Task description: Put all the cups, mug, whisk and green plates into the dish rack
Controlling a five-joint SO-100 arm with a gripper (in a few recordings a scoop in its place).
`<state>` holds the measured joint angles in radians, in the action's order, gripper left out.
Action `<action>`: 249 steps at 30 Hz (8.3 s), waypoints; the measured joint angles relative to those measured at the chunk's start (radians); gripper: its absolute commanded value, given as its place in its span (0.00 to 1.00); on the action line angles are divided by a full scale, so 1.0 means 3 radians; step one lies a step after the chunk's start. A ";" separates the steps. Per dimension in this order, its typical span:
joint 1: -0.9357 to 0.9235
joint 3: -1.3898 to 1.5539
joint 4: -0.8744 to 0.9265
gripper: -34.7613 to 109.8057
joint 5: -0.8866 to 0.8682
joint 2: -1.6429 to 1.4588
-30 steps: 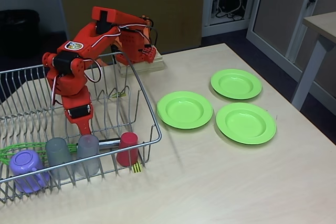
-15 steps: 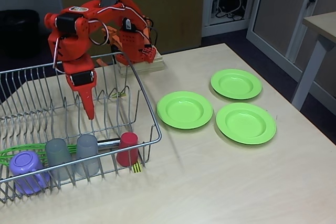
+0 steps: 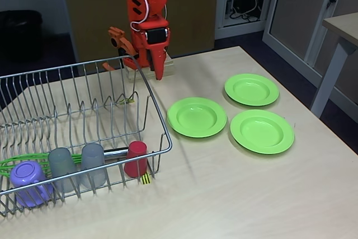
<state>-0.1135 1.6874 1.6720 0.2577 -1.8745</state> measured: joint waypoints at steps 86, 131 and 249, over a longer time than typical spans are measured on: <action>0.1606 0.3538 -0.5579 0.24 -0.3666 0.1186; 0.1897 -0.0378 -0.0777 0.24 -0.1529 0.0373; -0.2516 0.0562 -0.1089 0.38 0.0486 -0.0077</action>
<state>-0.8682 1.8561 1.3453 0.4034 -1.8975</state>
